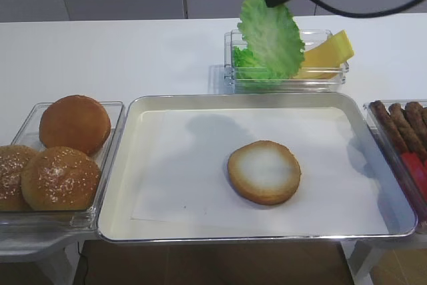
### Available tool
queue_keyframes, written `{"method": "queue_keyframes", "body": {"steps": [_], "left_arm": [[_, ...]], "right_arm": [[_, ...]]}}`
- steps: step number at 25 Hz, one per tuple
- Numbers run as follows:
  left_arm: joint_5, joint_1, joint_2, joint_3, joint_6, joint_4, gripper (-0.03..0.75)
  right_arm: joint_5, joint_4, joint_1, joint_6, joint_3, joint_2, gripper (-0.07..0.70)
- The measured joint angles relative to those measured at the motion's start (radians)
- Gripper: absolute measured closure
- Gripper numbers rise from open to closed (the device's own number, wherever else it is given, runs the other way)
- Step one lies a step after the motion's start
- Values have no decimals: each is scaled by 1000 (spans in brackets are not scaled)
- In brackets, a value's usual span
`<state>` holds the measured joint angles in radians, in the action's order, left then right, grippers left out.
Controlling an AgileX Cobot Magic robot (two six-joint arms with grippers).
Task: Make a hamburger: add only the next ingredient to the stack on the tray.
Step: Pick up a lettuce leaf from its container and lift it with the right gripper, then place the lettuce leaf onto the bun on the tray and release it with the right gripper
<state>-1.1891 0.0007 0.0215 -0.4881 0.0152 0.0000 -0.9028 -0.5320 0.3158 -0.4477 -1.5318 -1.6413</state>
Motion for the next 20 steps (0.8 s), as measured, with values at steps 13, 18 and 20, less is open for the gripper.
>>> {"method": "queue_keyframes", "body": {"steps": [13,18,20], "left_arm": [[0,0,0,0,0,0,344],[0,0,0,0,0,0,344],[0,0,0,0,0,0,344]], "right_arm": [[124,4,0,-21,392,208,628],[180,2,0,-54,498,209,628],[210,-5,0,-73,532,209,628]]}}
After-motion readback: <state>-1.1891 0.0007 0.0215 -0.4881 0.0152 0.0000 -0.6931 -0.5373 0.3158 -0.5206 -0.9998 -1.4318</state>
